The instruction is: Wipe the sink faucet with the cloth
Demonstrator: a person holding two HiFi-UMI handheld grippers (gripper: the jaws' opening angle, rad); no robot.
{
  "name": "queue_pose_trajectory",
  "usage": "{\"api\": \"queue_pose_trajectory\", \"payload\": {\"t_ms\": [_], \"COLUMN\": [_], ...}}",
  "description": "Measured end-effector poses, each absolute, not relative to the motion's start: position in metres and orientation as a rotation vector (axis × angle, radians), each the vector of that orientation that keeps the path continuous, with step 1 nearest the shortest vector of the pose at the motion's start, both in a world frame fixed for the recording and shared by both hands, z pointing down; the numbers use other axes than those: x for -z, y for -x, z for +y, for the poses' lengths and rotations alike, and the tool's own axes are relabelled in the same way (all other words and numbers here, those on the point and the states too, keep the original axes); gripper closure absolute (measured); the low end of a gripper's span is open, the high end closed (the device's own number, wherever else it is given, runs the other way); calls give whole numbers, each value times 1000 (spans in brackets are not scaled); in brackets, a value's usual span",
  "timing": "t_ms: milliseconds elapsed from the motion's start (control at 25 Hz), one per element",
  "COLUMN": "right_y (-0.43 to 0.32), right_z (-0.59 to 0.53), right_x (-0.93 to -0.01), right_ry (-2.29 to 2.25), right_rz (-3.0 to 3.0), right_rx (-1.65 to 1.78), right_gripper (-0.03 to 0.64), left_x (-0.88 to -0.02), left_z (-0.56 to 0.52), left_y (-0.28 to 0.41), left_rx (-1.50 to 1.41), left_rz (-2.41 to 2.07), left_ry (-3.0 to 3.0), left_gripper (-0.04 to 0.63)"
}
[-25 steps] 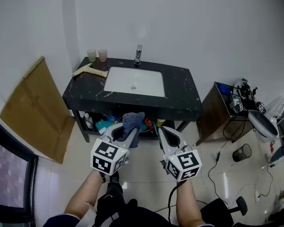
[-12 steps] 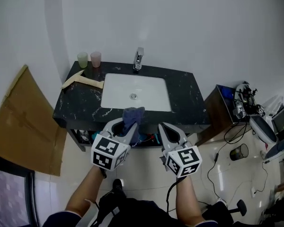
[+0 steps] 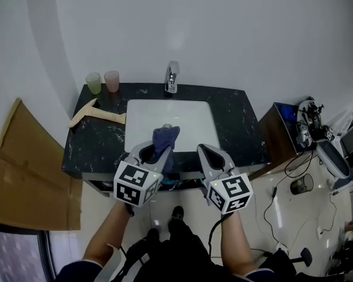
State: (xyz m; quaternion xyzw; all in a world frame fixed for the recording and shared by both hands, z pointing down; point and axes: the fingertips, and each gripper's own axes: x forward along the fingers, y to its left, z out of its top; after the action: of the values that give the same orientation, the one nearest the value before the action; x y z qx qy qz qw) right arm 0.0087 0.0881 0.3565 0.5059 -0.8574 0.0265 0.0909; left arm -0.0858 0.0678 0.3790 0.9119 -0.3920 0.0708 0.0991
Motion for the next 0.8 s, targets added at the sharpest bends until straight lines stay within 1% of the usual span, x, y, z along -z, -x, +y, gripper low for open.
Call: {"api": "queue_pose_trajectory", "payload": {"t_ms": [400, 800], "right_y": [-19, -23], "right_z": [-17, -101], "right_x": [-374, -405], "right_ry": [-1412, -1198], "right_rz": [-2619, -2703], "right_rx": [-123, -203], "right_gripper": [611, 611], "left_x": [-394, -411], "left_z": [-31, -117], "left_y": [73, 55], "left_rx": [-270, -394], "left_rz": [-1254, -1401], "left_ry": [-2644, -2547], "left_gripper": [514, 514]}}
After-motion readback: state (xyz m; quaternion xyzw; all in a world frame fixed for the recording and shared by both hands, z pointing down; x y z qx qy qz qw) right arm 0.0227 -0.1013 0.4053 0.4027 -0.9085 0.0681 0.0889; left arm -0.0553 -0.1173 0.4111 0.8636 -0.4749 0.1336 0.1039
